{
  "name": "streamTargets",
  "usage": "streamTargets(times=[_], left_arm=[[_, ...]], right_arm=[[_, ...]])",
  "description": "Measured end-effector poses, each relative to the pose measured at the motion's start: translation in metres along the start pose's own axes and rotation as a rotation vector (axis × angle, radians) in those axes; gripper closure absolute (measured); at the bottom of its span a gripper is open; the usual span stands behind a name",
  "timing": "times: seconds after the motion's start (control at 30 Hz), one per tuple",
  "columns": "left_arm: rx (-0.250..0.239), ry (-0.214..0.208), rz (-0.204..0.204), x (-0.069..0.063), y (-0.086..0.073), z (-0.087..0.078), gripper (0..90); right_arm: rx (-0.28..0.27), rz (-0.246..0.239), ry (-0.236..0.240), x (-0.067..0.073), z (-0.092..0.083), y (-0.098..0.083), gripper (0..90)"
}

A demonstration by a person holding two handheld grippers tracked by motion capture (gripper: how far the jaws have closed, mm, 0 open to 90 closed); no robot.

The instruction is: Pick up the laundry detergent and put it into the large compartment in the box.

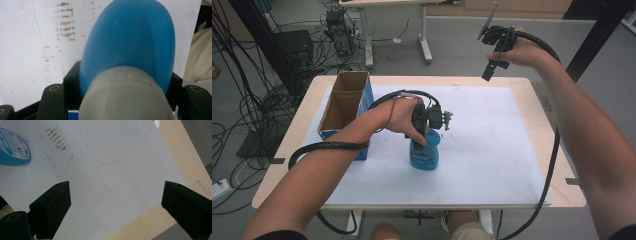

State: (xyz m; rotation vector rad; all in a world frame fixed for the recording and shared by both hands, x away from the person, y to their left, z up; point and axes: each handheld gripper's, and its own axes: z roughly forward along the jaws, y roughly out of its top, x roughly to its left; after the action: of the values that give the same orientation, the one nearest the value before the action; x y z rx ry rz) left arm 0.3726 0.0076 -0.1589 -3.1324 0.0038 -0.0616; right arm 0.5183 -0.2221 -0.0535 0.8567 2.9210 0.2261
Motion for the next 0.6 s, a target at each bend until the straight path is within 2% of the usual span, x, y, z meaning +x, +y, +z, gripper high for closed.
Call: streamTargets(times=[0.6], left_arm=[[0.006, 0.001, -0.009, -0.0004, 0.0016, 0.0001, 37.1]], right_arm=[[0.001, -0.003, 0.003, 0.0015, 0.0017, 0.0019, 7.9]])
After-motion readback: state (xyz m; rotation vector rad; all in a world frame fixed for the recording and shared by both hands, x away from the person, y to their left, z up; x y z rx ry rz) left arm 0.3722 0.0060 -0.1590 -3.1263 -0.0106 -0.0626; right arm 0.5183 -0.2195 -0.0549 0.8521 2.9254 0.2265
